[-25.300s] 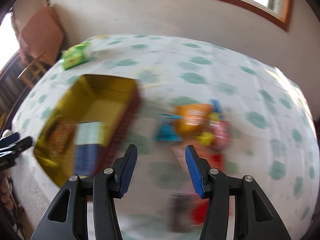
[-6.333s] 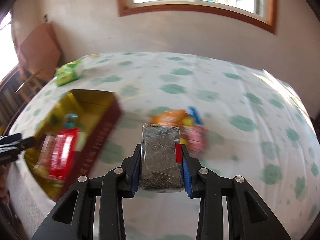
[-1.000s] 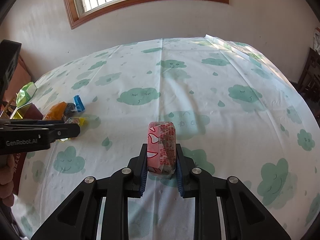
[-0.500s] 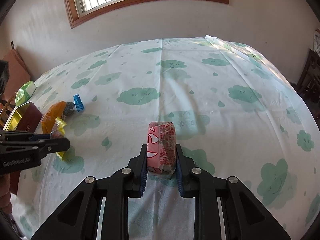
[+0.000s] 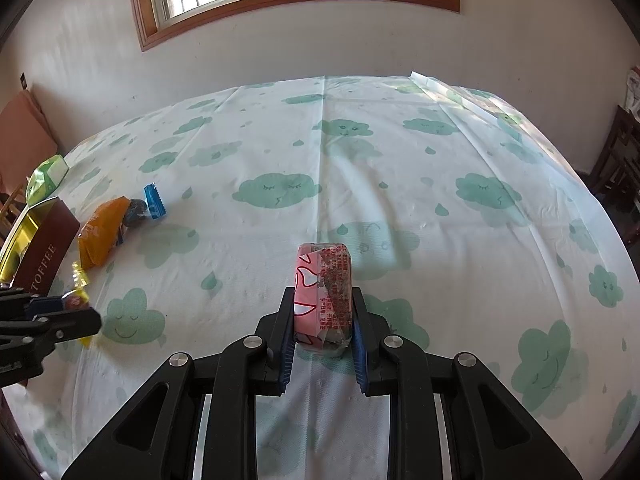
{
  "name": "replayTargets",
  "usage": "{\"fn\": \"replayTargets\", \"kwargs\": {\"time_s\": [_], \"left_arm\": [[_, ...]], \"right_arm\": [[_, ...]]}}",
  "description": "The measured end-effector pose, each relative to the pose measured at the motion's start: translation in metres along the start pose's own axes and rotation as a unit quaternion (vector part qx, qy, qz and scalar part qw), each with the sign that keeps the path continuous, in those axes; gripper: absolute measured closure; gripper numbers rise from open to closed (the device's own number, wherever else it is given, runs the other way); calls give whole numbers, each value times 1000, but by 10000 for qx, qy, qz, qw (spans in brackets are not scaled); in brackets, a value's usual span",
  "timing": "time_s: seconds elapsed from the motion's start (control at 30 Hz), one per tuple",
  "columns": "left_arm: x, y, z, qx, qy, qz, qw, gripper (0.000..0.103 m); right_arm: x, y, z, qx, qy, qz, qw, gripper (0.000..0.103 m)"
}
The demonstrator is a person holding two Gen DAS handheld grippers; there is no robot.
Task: Organize snacks
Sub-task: 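Grasp the clear candy with yellow ends using the left gripper, then carry the yellow-ended candy over the gold tin with the left gripper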
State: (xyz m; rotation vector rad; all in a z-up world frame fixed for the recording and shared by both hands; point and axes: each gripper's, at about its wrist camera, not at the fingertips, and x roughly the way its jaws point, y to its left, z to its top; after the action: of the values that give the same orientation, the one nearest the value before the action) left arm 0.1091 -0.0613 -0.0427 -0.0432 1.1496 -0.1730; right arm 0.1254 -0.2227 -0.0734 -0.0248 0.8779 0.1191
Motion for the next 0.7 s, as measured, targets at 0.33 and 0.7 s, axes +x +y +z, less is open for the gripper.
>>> {"fn": "replayTargets", "kwargs": {"time_s": [0.33, 0.7], "left_arm": [[-27, 12, -14, -298, -257, 171, 9991, 81], [-53, 25, -22, -382, -474, 224, 9979, 81]], "right_arm": [[0, 2, 0, -37, 5, -55, 10000, 78], [0, 5, -1, -113, 16, -161, 9998, 78]]}}
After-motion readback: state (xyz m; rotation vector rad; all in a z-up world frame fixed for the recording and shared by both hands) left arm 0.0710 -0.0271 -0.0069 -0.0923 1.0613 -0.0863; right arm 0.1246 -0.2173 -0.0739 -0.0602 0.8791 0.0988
